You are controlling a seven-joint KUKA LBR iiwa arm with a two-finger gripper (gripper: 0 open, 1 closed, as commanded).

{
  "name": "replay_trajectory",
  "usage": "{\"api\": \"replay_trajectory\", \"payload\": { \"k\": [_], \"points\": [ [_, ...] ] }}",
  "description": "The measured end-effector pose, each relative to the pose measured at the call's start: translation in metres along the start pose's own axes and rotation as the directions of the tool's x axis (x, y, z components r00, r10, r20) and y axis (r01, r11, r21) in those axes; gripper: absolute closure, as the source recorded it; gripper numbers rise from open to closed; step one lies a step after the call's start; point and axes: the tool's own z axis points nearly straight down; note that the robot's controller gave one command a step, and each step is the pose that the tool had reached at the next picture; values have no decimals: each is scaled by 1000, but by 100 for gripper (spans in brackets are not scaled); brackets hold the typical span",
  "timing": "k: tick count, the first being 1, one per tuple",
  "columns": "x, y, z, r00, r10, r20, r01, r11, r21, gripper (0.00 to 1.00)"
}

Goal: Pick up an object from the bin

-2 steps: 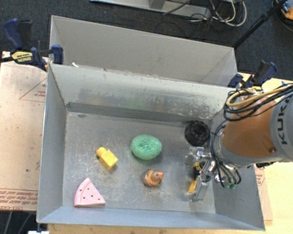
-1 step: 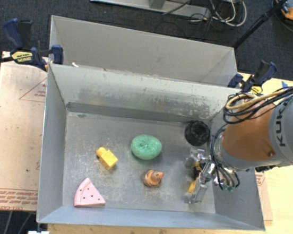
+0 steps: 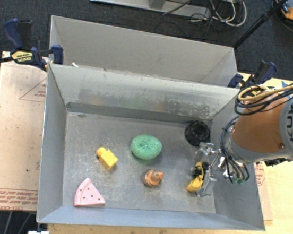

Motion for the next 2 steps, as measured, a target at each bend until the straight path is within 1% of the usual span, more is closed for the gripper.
{"api": "replay_trajectory", "payload": {
  "k": [1,2],
  "points": [
    [-2,-12,2,996,91,5,-91,996,0,0],
    [-2,-9,14,997,76,-2,-76,997,2,0]
  ]
}}
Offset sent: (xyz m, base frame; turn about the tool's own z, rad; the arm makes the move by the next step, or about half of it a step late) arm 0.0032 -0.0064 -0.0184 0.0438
